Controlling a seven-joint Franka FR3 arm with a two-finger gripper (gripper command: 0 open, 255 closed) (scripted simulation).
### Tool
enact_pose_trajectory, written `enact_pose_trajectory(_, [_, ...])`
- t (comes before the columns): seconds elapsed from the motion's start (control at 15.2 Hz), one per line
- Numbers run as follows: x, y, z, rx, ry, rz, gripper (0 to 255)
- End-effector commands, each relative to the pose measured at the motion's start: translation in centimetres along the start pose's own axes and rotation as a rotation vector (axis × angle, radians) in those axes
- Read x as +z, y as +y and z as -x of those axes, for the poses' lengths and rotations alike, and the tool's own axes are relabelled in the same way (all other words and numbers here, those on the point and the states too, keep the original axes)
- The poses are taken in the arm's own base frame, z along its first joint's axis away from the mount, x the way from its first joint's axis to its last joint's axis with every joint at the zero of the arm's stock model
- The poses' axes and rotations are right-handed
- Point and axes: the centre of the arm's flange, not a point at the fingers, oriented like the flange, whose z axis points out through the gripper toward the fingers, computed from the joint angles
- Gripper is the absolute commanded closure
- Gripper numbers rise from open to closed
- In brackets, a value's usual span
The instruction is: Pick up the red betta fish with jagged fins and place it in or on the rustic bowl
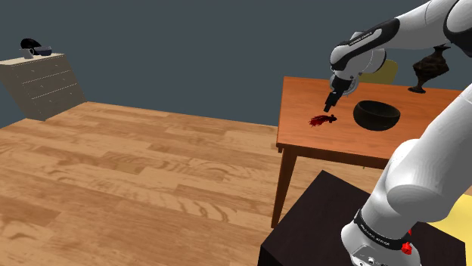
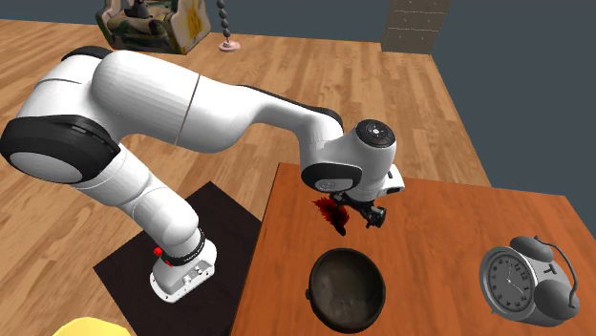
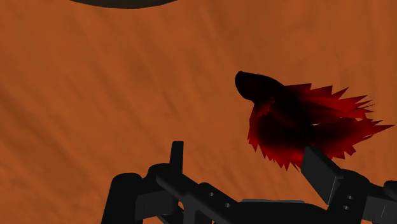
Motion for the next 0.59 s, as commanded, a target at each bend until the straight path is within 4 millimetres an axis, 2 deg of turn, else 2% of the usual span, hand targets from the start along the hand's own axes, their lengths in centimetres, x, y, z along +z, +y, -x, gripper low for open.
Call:
enact_pose_trajectory(0.0, [0.01, 0.0, 0.0, 0.0, 0.0, 0.0, 0])
enact_pose_trajectory(0.07, [0.0, 0.0, 0.0, 0.0, 0.0, 0.0, 0])
enact_pose_trajectory(0.13, [0.0, 0.0, 0.0, 0.0, 0.0, 0.0, 255])
enact_pose_trajectory(0.53, [0.0, 0.0, 0.0, 0.0, 0.0, 0.0, 255])
